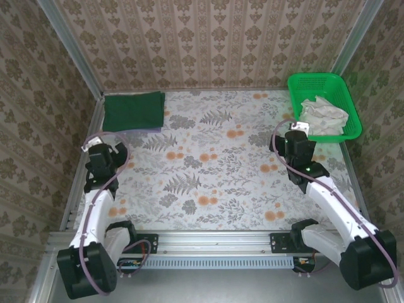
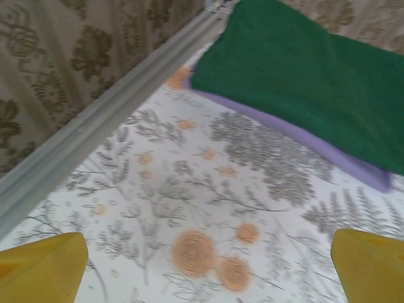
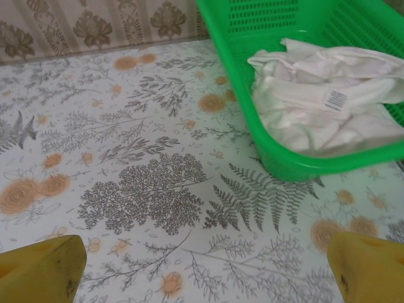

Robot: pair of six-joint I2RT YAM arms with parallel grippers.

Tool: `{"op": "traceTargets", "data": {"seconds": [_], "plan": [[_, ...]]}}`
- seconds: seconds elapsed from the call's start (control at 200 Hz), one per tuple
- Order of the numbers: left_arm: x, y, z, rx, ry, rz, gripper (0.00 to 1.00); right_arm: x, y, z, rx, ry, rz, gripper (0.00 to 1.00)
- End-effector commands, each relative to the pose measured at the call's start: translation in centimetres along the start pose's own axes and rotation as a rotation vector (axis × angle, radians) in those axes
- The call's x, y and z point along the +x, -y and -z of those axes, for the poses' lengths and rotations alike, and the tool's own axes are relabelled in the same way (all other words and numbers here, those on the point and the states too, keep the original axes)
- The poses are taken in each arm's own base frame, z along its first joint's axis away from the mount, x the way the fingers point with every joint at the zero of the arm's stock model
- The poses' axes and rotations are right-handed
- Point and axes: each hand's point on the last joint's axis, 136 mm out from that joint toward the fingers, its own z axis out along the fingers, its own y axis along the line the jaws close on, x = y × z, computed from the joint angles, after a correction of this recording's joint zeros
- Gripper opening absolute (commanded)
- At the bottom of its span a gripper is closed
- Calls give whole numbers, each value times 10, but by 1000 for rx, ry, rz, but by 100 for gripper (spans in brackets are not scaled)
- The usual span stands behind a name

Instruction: Fold and stack the t-shirts

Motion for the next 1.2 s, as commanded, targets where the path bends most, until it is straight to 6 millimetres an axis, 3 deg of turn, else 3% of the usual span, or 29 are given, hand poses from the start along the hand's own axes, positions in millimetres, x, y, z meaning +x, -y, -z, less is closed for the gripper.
{"op": "traceTargets", "data": {"seconds": [0.0, 0.085, 0.185, 0.345, 0.49, 0.63, 0.705, 0.82, 0.905, 0.985, 1.195], "plan": [[8, -13, -14, -45, 18, -79, 100, -4, -15, -24, -71, 59, 120, 99], [23, -11, -25, -24, 1, -116, 100, 20, -19, -42, -97, 32, 181, 99], [44, -4, -33, 15, -28, -161, 100, 38, -20, -45, -117, 44, 213, 100], [38, 26, -41, 78, 2, -276, 100, 69, -9, -42, -113, -4, 178, 100], [26, 51, -63, 105, 30, -360, 100, 63, -5, -38, -132, 46, 157, 100], [11, 75, -90, 150, 67, -371, 100, 47, -17, -54, -199, 111, 168, 100], [18, 86, -105, 160, 13, -424, 100, 35, -21, -63, -204, 173, 147, 100], [28, 100, -94, 244, 50, -479, 100, 25, -26, -79, -212, 148, 116, 99], [26, 92, -81, 277, 146, -429, 100, 38, -31, -86, -239, 160, 106, 100], [27, 87, -75, 287, 190, -409, 100, 46, -35, -82, -272, 213, 117, 100], [38, 100, -77, 294, 208, -481, 100, 53, -34, -68, -270, 303, 125, 99]]}}
